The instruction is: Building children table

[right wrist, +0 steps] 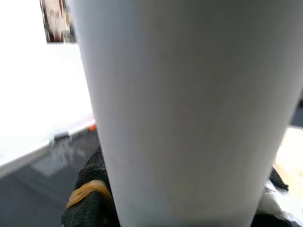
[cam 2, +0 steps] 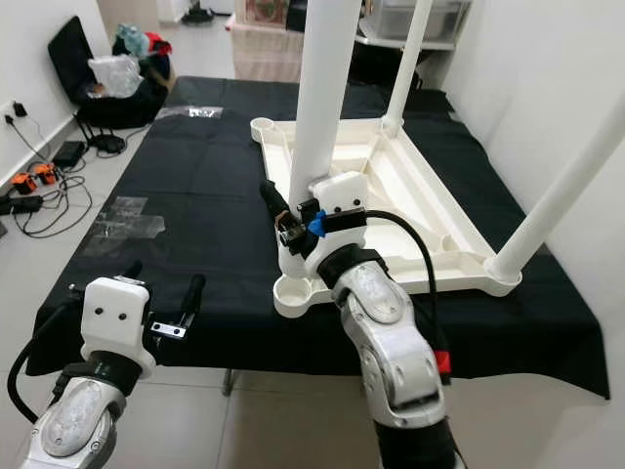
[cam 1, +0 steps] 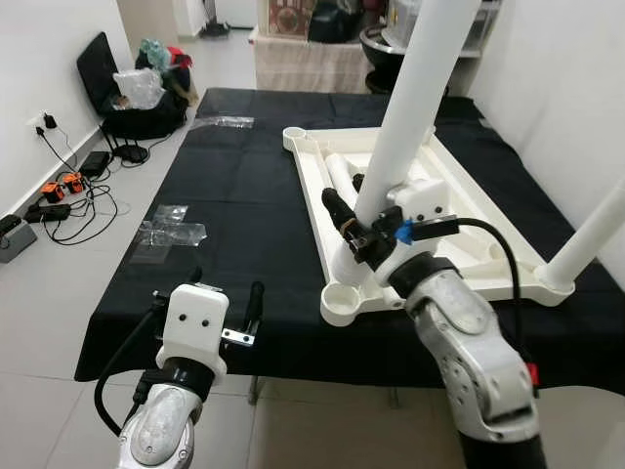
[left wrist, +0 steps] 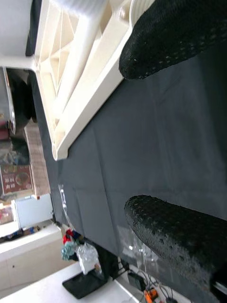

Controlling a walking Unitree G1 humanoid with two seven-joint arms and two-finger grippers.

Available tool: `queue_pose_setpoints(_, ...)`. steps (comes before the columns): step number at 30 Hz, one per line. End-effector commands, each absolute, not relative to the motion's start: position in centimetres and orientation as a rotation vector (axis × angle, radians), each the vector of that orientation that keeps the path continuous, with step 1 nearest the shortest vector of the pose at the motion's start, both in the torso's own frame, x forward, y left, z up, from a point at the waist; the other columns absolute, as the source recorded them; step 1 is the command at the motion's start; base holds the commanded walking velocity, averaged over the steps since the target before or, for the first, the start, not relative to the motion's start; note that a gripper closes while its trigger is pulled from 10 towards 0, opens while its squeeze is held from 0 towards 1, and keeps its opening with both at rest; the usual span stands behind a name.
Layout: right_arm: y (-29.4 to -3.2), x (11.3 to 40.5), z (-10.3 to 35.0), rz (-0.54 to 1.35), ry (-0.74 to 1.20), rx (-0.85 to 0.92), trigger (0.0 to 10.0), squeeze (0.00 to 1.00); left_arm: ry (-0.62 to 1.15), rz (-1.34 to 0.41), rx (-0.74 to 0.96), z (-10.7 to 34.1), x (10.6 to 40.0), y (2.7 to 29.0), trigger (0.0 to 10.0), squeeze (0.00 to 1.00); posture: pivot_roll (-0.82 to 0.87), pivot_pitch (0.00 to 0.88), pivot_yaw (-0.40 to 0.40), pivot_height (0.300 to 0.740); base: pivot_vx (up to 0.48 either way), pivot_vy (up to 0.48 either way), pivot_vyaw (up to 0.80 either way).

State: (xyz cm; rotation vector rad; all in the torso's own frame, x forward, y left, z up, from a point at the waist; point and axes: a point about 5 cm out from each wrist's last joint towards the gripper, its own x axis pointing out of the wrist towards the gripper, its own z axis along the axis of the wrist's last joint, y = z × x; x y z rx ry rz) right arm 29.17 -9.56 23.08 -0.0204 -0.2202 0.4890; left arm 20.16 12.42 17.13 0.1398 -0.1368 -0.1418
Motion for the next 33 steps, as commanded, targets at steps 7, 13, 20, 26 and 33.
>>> queue_pose_setpoints(7, -8.5, 31.4, 23.3, 0.624, -0.138, -0.041, 10.0, 0.0, -0.132, -0.141, 0.123, 17.7, 19.4, 12.2, 10.0, 0.0, 0.06, 0.139, -0.097, 0.74, 0.0, 0.0, 0.0)
queue_pose_setpoints(13, -9.2, 33.2, 24.5, 0.58, -0.226, 0.001, 10.0, 0.0, -0.12, -0.139, 0.119, 17.8, 18.8, 12.1, 10.0, 0.0, 0.08, 0.167, -0.107, 0.74, 0.0, 0.0, 0.0)
queue_pose_setpoints(20, -10.1, 34.4, 24.2, 0.651, -0.206, 0.025, 10.0, 0.0, -0.103, -0.137, 0.119, 17.7, 18.3, 12.2, 10.0, 0.0, 0.08, 0.176, -0.105, 0.74, 0.0, 0.0, 0.0)
queue_pose_setpoints(26, -11.9, 35.4, 24.5, 0.757, -0.201, 0.019, 10.0, 0.0, -0.094, -0.149, 0.119, 17.8, 18.1, 12.0, 10.0, 0.0, 0.08, 0.184, -0.097, 0.74, 0.0, 0.0, 0.0)
queue_pose_setpoints(33, -13.6, 34.7, 24.8, 0.953, -0.161, 0.037, 10.0, 0.0, -0.081, -0.174, 0.122, 17.6, 17.9, 11.8, 10.0, 0.0, 0.09, 0.182, -0.089, 0.74, 0.0, 0.0, 0.0)
